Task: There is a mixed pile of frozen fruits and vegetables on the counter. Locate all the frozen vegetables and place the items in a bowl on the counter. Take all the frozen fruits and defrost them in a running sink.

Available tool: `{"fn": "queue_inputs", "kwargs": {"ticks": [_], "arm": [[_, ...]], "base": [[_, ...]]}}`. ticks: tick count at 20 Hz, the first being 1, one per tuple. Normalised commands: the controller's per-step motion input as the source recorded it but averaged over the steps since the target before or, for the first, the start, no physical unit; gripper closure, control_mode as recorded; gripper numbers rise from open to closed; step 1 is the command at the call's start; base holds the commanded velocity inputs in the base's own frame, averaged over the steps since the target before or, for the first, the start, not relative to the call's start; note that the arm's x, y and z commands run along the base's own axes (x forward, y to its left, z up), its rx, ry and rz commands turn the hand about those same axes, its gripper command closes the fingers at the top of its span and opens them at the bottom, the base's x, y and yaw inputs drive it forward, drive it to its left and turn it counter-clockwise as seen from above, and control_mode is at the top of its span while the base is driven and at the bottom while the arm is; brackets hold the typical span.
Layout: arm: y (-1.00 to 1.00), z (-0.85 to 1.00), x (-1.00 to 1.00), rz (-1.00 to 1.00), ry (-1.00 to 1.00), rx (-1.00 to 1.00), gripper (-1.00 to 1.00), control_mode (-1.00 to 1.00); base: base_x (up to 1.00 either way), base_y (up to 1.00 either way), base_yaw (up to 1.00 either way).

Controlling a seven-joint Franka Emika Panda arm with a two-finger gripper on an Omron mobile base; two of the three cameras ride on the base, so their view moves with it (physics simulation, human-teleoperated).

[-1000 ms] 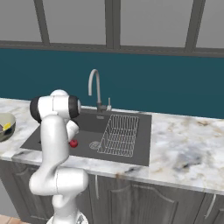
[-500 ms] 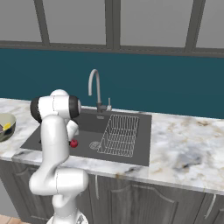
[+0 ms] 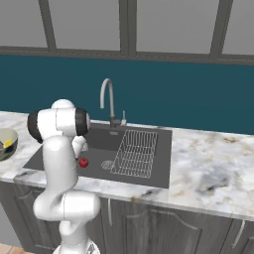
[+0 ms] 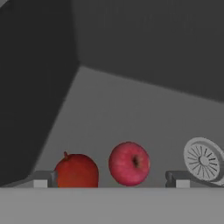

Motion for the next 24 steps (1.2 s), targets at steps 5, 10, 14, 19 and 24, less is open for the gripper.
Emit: {"fn": "queue_inputs", "kwargs": {"ticks": [5, 10, 14, 19, 24], "arm": [[0.00, 1.00, -0.14, -0.13, 0.00, 0.01, -1.00, -1.00], [0.00, 1.00, -0.17, -0.15, 0.00, 0.04, -1.00, -1.00], [0.00, 1.00, -0.29, -0.17, 0.01, 0.08, -1.00, -1.00], [-0.06, 1.00, -0.54, -0.17, 0.00, 0.12, -1.00, -1.00], [-0.11, 0.98, -0.60, -0.14, 0.00, 0.13, -1.00, -1.00]], "base": [[0.00, 0.00, 0.00], [0.00, 0.00, 0.00], [0.00, 0.00, 0.00], [0.00, 0.00, 0.00], [0.00, 0.00, 0.00]]}}
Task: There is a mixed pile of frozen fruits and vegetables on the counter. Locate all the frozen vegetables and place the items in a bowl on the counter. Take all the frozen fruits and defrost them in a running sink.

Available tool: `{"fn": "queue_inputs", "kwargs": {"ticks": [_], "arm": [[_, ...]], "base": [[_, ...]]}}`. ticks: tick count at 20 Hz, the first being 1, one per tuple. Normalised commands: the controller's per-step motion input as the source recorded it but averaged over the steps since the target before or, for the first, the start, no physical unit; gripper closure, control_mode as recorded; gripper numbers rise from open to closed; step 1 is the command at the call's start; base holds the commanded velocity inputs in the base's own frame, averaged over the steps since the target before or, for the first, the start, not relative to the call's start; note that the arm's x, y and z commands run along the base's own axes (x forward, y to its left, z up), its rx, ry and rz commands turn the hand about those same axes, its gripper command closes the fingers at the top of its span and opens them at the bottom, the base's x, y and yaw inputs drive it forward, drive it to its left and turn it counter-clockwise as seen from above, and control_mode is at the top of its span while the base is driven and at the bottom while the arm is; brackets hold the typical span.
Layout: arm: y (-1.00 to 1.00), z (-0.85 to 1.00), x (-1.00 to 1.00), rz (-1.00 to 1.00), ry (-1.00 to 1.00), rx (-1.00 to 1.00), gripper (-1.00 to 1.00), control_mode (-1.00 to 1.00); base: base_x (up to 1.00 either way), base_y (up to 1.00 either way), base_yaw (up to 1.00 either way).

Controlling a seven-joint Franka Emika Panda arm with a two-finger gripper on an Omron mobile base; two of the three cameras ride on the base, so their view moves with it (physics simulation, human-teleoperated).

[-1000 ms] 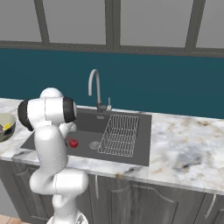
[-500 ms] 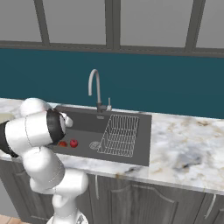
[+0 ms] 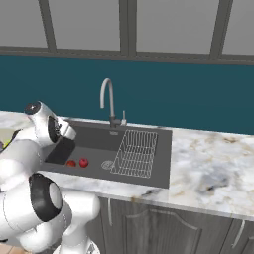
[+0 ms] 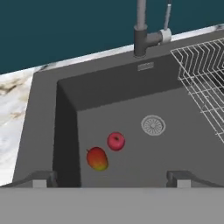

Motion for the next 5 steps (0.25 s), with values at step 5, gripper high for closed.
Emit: {"fn": "queue_inputs", "kwargs": {"ticks": [5], "arm": [[-0.08, 0.73, -0.85, -0.13, 0.00, 0.13, -1.00, -1.00]], "base": [[0.00, 0.00, 0.00]]}}
